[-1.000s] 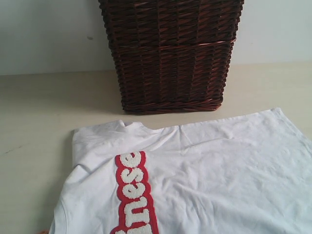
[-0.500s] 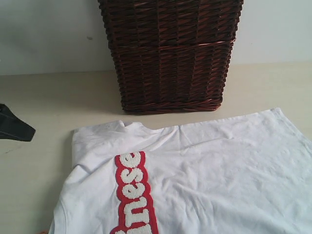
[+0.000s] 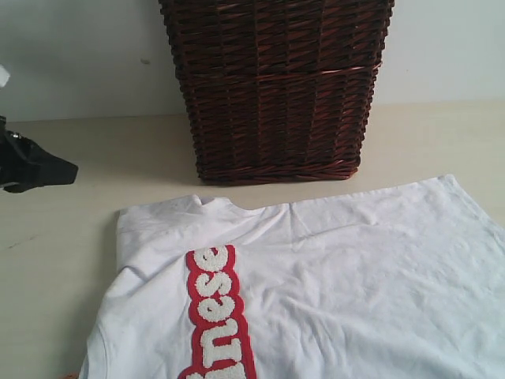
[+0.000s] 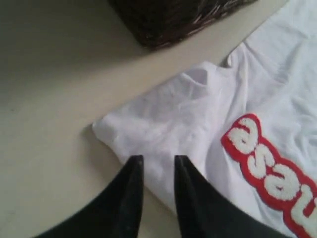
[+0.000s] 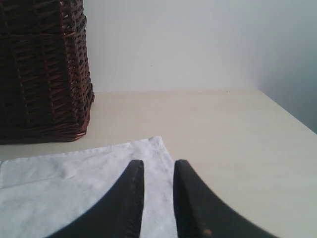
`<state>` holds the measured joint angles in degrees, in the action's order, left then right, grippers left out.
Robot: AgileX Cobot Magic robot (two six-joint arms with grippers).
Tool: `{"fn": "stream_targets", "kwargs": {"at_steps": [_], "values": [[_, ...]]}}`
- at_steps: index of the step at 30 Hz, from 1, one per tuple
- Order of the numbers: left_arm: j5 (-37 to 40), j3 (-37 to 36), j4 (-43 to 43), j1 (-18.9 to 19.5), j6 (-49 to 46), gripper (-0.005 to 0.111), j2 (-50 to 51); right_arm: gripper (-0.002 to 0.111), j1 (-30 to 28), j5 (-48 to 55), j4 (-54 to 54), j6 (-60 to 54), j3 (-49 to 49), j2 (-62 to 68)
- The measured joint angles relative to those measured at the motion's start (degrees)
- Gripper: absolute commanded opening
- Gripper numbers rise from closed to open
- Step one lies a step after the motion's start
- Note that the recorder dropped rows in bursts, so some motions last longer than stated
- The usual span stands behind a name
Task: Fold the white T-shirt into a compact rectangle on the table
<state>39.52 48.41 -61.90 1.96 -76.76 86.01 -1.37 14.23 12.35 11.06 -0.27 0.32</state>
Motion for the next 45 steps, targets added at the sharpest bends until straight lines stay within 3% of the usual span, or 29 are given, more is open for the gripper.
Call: {"fn": "stream_targets", "kwargs": {"at_steps": [4, 7, 10, 14, 22, 24, 26, 27, 28, 29, 35, 38, 43, 45], "values": [[-3.67, 0.07, -7.20, -2.20, -6.76, 0.041, 5.02, 0.023, 0.00, 0.00, 0.00, 0.00, 0.00, 0.00], [-7.71, 1.49, -2.76, -4.82, -8.38, 0.041, 10.25, 0.023, 0.00, 0.00, 0.00, 0.00, 0.00, 0.00], [-8.62, 2.50, 2.21, -6.67, -8.99, 0.057, 14.74, 0.023, 0.00, 0.00, 0.00, 0.00, 0.00, 0.00], [-9.24, 2.89, -2.64, -7.13, -13.93, 0.078, 18.10, 0.023, 0.00, 0.00, 0.00, 0.00, 0.00, 0.00], [-11.79, 3.33, -12.38, -10.00, -22.96, 0.071, 21.75, 0.023, 0.00, 0.00, 0.00, 0.00, 0.00, 0.00], [-14.57, 3.33, -15.83, -12.11, -24.41, 0.067, 23.83, 0.023, 0.00, 0.00, 0.00, 0.00, 0.00, 0.00], [-18.25, 3.36, -19.76, -13.69, -24.78, 0.050, 25.65, 0.023, 0.00, 0.00, 0.00, 0.00, 0.00, 0.00], [-19.05, 3.36, -20.79, -13.96, -24.78, 0.031, 26.01, 0.023, 0.00, 0.00, 0.00, 0.00, 0.00, 0.00], [-19.47, 3.36, -22.48, -14.32, -24.90, 0.023, 26.82, 0.023, 0.00, 0.00, 0.00, 0.00, 0.00, 0.00], [-19.61, 3.36, -23.14, -14.32, -24.90, 0.001, 26.93, 0.023, 0.00, 0.00, 0.00, 0.00, 0.00, 0.00], [-19.84, 5.90, -24.95, -14.45, -27.94, 0.000, 23.39, 0.023, 0.00, 0.00, 0.00, 0.00, 0.00, 0.00], [-12.74, 6.80, -22.87, -14.46, -31.38, 0.000, 18.48, 0.023, 0.00, 0.00, 0.00, 0.00, 0.00, 0.00], [15.65, 6.70, -7.67, -14.66, -32.13, 0.000, 16.39, 0.023, 0.00, 0.00, 0.00, 0.00, 0.00, 0.00], [23.40, 5.67, -2.50, -15.23, -32.13, 0.000, 16.39, 0.023, 0.00, 0.00, 0.00, 0.00, 0.00, 0.00]]}}
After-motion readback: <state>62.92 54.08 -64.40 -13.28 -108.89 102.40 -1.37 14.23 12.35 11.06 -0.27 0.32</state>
